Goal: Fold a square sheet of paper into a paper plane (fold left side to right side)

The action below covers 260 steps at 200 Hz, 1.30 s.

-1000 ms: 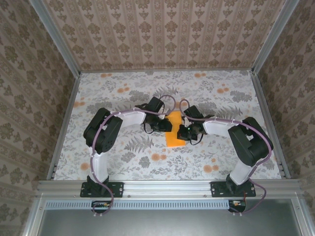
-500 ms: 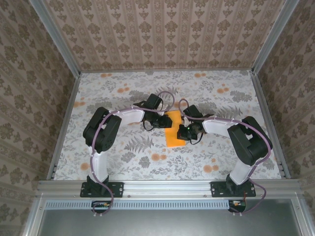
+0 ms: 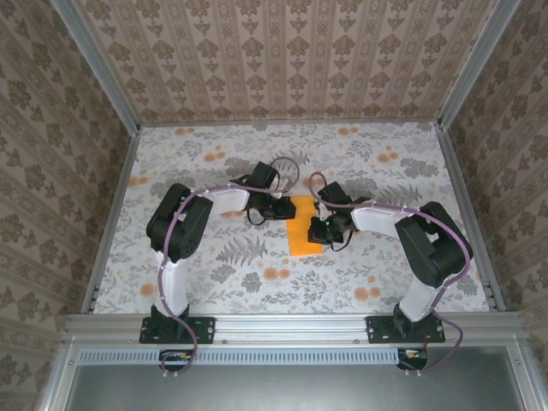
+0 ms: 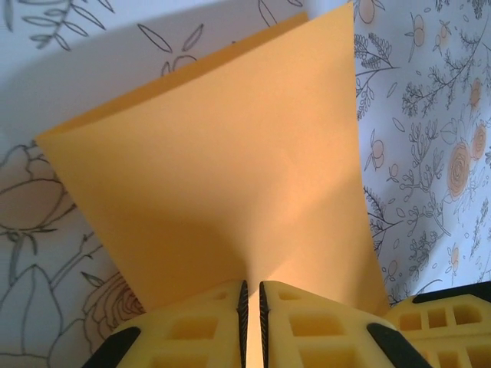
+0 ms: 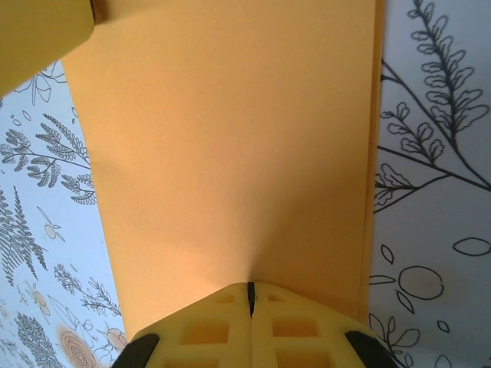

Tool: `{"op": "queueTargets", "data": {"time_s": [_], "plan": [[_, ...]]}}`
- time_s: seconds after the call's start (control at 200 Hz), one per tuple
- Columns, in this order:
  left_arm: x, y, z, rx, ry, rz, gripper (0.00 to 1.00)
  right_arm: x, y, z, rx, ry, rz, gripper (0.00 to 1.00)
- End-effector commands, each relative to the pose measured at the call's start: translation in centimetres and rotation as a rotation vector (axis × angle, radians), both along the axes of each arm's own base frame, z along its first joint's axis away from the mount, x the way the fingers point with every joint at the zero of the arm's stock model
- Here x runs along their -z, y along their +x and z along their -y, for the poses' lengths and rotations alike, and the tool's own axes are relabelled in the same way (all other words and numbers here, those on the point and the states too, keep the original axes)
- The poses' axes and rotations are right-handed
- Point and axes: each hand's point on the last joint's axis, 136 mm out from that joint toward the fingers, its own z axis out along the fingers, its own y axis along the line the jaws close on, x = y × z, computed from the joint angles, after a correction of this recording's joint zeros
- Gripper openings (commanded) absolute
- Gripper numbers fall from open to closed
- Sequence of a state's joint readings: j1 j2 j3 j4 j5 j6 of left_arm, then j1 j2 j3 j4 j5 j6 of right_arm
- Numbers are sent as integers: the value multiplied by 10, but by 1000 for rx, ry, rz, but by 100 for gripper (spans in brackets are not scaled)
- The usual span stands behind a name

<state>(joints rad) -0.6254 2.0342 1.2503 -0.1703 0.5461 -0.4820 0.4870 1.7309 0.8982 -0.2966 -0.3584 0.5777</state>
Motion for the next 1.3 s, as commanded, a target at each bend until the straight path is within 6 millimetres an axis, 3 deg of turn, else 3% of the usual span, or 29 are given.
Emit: {"op": "queueTargets", "data": {"time_s": [0.0,0.37,0.775,0.96,1.145,1.295], "plan": [[19,6,-11,-37,38,-26,15,33,-26,30,6,-160,-117,0],[34,17,-25,-110,46,-80,13,33,-29,31,-2,-165,-120,0],[25,65,-30,-159,15,-43,13,35,-31,32,-6,-168,-128,0],[31,86,-34,-180,33,-31,13,35,-32,33,0,-165,-129,0],[35,98,-41,-200,47,-29,14,35,-35,21,47,-78,-149,0],[14,101,-37,-182,17,5,17,33,-32,3,102,37,-151,0]]}}
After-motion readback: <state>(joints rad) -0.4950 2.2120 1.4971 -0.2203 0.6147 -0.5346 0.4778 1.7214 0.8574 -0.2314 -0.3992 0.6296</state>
